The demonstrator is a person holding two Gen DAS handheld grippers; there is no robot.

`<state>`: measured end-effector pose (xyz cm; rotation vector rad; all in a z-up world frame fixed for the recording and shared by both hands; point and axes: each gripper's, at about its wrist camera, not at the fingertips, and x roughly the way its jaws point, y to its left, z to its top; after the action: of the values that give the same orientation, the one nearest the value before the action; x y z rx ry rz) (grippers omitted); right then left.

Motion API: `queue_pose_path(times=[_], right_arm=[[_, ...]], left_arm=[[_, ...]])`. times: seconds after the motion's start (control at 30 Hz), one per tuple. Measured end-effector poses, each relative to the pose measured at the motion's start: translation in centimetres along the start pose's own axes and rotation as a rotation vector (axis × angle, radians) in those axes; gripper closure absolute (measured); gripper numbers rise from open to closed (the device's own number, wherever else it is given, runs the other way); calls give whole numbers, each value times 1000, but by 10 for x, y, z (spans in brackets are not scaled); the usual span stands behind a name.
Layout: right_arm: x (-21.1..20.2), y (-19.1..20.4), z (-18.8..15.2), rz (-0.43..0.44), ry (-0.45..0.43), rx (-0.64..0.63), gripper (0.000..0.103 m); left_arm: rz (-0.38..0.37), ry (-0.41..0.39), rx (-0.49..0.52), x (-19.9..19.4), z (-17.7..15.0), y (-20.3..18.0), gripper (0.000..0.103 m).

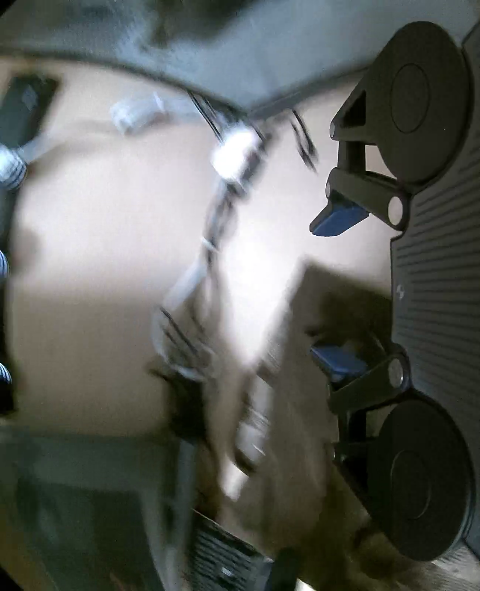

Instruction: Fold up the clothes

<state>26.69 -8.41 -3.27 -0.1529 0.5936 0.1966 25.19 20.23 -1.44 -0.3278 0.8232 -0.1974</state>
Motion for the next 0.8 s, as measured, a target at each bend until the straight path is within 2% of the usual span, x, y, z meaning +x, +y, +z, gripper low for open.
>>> queue_pose_path(times=[0.07, 0.1, 0.17, 0.23, 0.27, 0.37, 0.4, 0.43, 0.5, 0.63, 0.73, 0.8], right_arm=[[-10, -18, 9, -24, -49, 90, 37], [-11, -25, 14, -10, -49, 132, 38], [-9, -33, 18, 68, -14, 225, 44], [4, -33, 12, 164, 59, 305, 44], [13, -30, 8, 181, 90, 317, 44], [41, -7, -11, 204, 170, 287, 46], [47, 2, -16, 219, 191, 268, 62], [48, 10, -18, 226, 194, 233, 67], [37, 22, -13, 210, 142, 159, 83], [4, 14, 23, 220, -12, 128, 84], [12, 16, 24, 189, 23, 82, 82], [35, 21, 7, 141, 100, 39, 76]], left_arm=[[18, 23, -19, 13, -2, 3, 5], [26, 33, -26, 18, -3, 4, 5], [34, 45, -26, 23, -5, 4, 5], [37, 48, -20, 25, -5, 3, 5], [37, 49, -21, 25, -5, 4, 4], [36, 50, -35, 23, -6, 7, 4], [39, 50, -38, 22, -6, 7, 4], [43, 49, -40, 21, -6, 7, 4], [44, 47, -45, 18, -6, 7, 4], [32, 41, -50, 17, -4, 5, 4], [38, 43, -51, 20, -4, 3, 4], [42, 50, -56, 23, -5, 5, 4]])
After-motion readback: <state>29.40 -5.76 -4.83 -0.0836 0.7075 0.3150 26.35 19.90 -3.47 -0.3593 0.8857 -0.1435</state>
